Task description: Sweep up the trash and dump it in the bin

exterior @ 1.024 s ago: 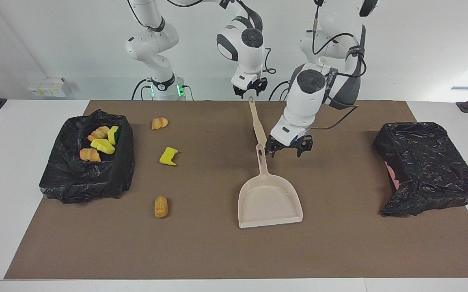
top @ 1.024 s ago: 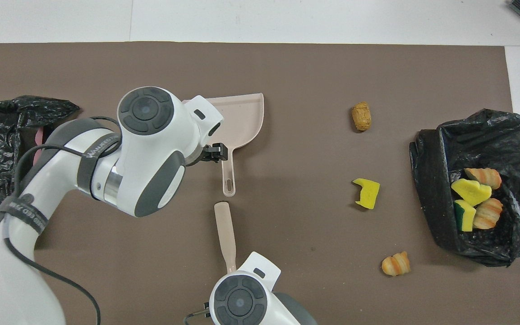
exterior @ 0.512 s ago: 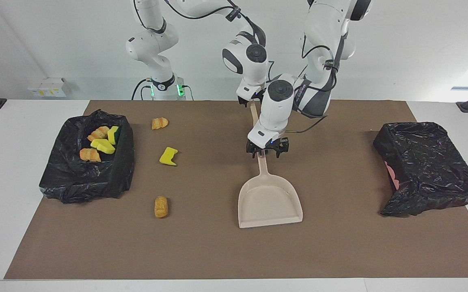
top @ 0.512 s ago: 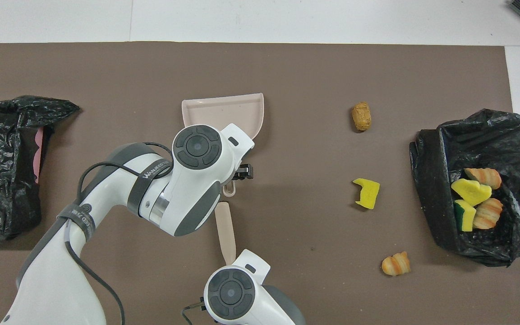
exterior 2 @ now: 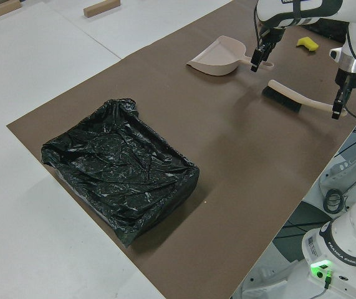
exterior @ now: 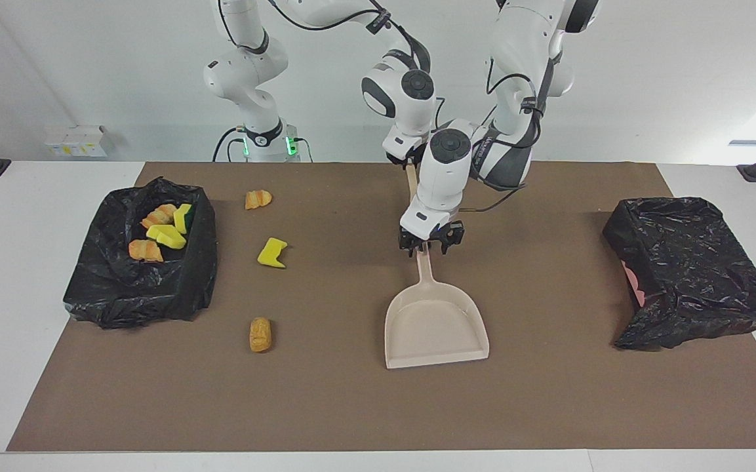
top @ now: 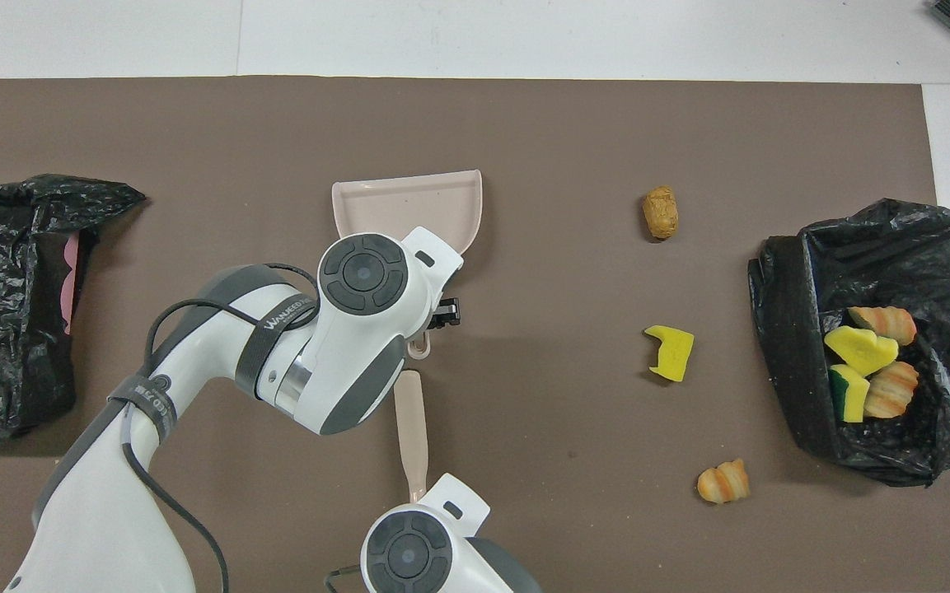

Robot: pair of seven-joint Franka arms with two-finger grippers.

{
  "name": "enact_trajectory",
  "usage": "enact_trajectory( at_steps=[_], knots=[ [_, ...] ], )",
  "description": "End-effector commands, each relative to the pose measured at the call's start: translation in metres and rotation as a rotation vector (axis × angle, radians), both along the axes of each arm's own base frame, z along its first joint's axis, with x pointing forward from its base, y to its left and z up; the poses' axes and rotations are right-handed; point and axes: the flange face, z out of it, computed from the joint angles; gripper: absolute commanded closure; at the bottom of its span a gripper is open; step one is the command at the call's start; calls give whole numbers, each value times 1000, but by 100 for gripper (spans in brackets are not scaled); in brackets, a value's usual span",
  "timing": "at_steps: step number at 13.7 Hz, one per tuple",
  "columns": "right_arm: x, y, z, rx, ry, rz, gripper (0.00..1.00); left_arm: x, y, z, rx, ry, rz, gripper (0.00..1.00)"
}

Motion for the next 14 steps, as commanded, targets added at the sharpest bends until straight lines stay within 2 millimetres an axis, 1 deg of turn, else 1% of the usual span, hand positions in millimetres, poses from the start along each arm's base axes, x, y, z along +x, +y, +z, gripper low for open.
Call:
enact_trajectory(
  at_steps=[1,3,5,6,7,8,9,11,13,14],
  knots=[
    [-3,-4,4,4,-2,-26,100,-8,4,2,13,-26,17,33],
    [-4,-6,14,-3,-9,-67,100,-8,4,1,6,-35,17,33],
    [-11,-14,20,-25,-5,-92,100,-9,5,0,4,-38,15,35],
    [-15,-21,22,-34,-10,-111,100,-9,6,-1,5,-37,16,39],
    [-21,-28,28,-42,-20,-147,100,-7,8,-1,3,-39,19,44],
    [-27,-39,33,-51,-29,-172,100,-6,10,-1,1,-42,23,44],
    [-37,-55,38,-55,-46,-183,100,-4,11,-1,-2,-45,23,47],
    [-50,-78,37,-86,-54,-238,100,-2,12,0,-8,-54,26,66],
    [-53,-92,33,-135,-39,-311,100,-1,15,-1,-4,-49,24,99],
    [-50,-101,36,-154,-27,-333,100,3,20,-1,-1,-49,32,100]
  ],
)
